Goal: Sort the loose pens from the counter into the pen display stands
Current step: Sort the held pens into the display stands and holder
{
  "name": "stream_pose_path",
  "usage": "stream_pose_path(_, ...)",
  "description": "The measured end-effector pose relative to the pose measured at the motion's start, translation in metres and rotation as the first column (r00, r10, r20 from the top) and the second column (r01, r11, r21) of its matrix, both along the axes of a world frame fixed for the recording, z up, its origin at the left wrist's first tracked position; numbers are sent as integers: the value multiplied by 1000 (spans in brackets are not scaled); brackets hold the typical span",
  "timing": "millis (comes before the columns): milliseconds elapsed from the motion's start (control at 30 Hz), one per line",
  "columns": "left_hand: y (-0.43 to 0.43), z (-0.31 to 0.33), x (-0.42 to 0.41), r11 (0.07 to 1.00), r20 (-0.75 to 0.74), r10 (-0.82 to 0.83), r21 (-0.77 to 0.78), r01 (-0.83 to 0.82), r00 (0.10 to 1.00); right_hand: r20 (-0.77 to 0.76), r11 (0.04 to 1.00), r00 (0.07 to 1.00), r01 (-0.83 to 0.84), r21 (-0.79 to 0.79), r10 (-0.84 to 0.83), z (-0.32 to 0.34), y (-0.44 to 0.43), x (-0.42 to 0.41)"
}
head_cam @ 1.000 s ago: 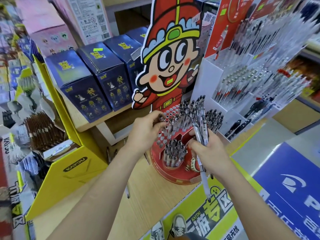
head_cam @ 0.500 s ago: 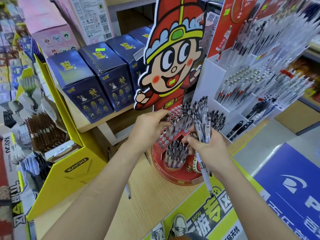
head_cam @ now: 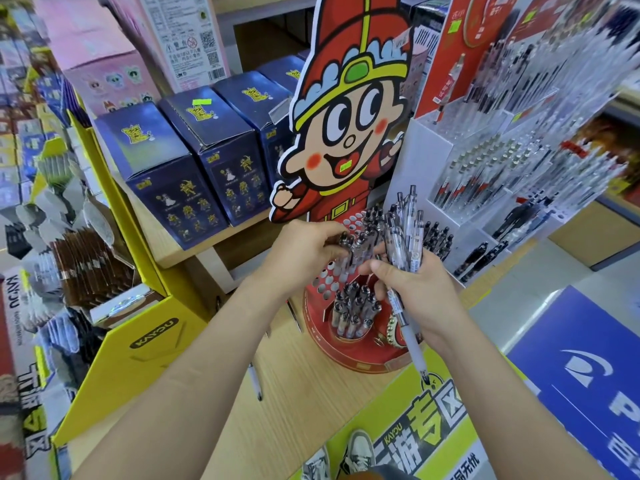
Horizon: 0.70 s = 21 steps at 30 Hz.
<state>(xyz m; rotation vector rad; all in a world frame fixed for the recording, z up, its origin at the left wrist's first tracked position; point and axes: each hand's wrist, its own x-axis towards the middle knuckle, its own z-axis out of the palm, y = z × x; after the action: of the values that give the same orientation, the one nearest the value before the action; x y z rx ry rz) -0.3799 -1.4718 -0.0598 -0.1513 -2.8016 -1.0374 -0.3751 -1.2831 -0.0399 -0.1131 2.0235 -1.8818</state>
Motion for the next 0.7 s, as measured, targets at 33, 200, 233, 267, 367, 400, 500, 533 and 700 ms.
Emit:
stream_pose_path(33,-1,0,1,1000,12,-3,2,3,1000,9,1000,1000,8,-19,-8,0,-1,-1)
stream_pose_path(200,-1,-19,11,993,175,19,-121,3,984,-19,1000,1000,21,-15,-21,0,-7,-2)
stream_pose_path(233,0,-25,14,994,203,42,-111,-20,978,-31,1000,999,16,-1,-16,0,-8,-1)
stream_pose_path(267,2,-28,17,994,213,77,-90,-59,974,-42,1000,999,9,11,-9,0,-8,0)
stream_pose_path(367,7,-26,28,970,142,243,-32,-241,960,-58,1000,998,4,16,-3,0,-9,0)
stream_pose_path(400,12,-18,35,957,108,284,31,-288,953,-61,1000,998,10,15,-9,0,-10,1)
stream_pose_path(500,34,6,63,910,194,199,328,-255,961,-50,998,997,54,-38,-56,3,-15,2)
stream_pose_path(533,41,14,71,879,246,136,417,-231,960,-35,995,997,67,-70,-69,4,-18,3)
stream_pose_path(700,59,36,81,596,335,51,746,-298,941,42,971,991,133,-197,-128,7,-25,7)
